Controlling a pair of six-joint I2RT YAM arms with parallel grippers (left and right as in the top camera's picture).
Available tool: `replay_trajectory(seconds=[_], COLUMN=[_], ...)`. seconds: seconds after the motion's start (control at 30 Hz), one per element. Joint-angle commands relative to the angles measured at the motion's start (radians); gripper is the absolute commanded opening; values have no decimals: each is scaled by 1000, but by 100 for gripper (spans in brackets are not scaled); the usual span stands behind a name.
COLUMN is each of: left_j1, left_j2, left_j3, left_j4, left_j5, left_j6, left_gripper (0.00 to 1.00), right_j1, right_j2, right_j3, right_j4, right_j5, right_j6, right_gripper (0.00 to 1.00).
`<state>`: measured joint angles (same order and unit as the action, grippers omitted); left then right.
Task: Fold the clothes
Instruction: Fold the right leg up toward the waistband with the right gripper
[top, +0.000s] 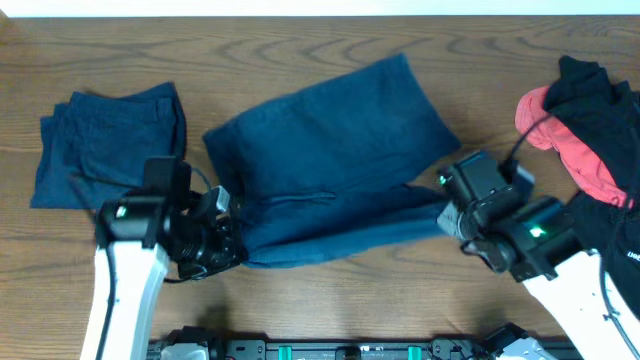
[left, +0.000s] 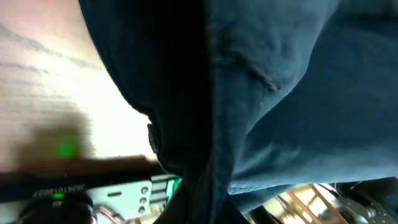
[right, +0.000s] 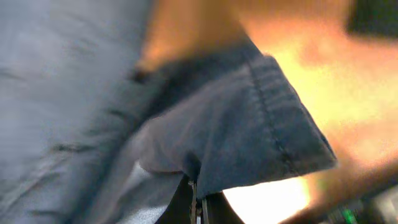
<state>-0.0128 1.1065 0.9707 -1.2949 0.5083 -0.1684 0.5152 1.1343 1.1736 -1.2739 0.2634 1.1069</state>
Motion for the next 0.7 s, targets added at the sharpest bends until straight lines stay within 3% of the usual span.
replay_trajectory(seconds=[0.0,0.1,0.3,0.67], left_j1=[11,11,11,11], left_j2=[-78,-108,-72,221], left_j3=[-3,-3,-4,-4], left_j4=[55,172,402,644], left_j5=[-49,-75,-278,-399], left_j6=[20,-51,-198,-296], left_gripper=[6,6,6,6], right_j1=[-14,-36,-89,-111], right_j2=[6,38,139,439], right_j3=[79,117,124,124], right_j4=[45,148,407,791], right_j5=[104,99,103,103], right_j6=[-230,-359,-537,-749], right_gripper=[1,1,2,1])
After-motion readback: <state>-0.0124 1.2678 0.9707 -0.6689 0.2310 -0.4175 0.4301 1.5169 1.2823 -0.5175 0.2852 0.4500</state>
